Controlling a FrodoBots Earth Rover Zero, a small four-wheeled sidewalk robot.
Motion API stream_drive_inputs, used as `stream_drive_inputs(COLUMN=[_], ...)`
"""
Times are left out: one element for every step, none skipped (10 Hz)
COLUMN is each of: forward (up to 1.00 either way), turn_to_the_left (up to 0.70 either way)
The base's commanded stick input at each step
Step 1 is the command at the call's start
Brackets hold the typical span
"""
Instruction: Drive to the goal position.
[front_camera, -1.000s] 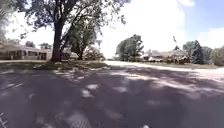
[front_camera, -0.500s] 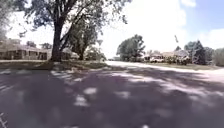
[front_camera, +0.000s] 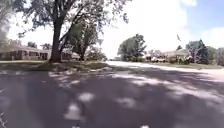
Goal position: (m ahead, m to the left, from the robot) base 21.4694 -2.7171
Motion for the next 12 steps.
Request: stream_drive_inputs(forward=[0.70, 0.84, 0.85, 0.85, 0.85, 0.85, 0.85, 0.85, 0.85, 0.85, 0.85, 0.85], turn_to_the_left=[0.00, 0.00, 0.00, 0.00, 0.00, 0.00, 0.00, 0.00, 0.00, 0.00, 0.00, 0.00])
